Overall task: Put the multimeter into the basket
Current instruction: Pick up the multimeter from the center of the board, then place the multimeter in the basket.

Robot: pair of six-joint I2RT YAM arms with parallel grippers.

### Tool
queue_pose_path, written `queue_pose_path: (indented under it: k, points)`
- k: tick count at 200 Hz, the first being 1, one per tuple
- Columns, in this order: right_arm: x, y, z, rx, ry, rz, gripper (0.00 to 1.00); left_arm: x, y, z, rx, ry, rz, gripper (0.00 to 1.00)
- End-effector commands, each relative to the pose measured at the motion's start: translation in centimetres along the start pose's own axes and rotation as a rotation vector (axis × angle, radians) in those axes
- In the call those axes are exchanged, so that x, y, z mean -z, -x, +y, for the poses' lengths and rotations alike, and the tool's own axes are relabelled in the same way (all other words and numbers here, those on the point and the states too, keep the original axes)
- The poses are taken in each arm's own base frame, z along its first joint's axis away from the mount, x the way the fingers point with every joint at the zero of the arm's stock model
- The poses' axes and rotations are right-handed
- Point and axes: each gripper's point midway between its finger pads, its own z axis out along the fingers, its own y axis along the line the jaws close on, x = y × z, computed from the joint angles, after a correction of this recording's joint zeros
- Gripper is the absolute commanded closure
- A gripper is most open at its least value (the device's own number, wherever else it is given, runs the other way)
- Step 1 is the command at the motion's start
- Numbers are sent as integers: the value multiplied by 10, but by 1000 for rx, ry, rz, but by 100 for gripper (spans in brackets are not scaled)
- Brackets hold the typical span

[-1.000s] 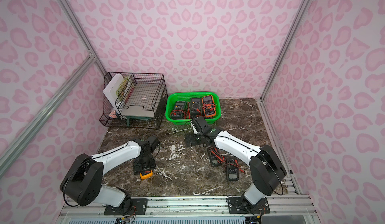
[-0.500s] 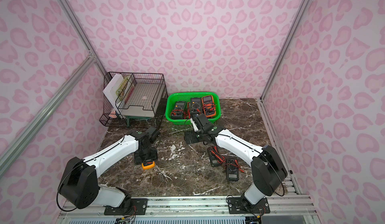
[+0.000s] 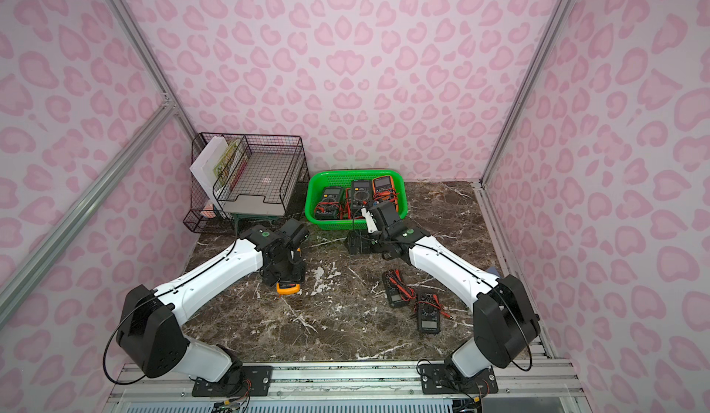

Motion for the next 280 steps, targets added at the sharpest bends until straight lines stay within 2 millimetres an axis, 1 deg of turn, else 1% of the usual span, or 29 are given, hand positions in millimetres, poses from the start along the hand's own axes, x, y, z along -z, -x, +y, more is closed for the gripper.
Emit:
queue_pose_path:
  k: [1,40,73,78,81,97,139,170,202,238,254,280]
  points:
    - [3,6,2,-28,31,-19,1,2,9,-12,-40,-31,-10,100]
    - [10,12,-5,-77,46,-45,1,5,28,-34,-83,-65,-33,100]
    - [14,12,-13,-102,40,-55,1,10,47,-50,-118,-87,-59,100]
    - [15,12,-15,-105,39,-58,1,8,47,-50,-125,-82,-53,100]
    - [15,12,-15,-106,39,-59,1,14,53,-54,-126,-94,-71,100]
    - [18,12,-17,-114,40,-68,1,18,63,-61,-146,-102,-86,100]
    - [17,10,-24,-132,24,-75,1,24,89,-79,-197,-115,-125,100]
    - [16,11,-27,-125,25,-89,1,24,107,-92,-224,-122,-156,100]
    - [14,10,-33,-142,19,-90,1,23,125,-100,-243,-112,-180,100]
    - [11,10,-30,-153,44,-95,1,26,148,-107,-227,-124,-215,100]
    - [11,13,-30,-155,46,-95,1,29,159,-110,-216,-126,-233,100]
    - [12,18,-30,-143,55,-114,1,29,177,-114,-211,-131,-269,100]
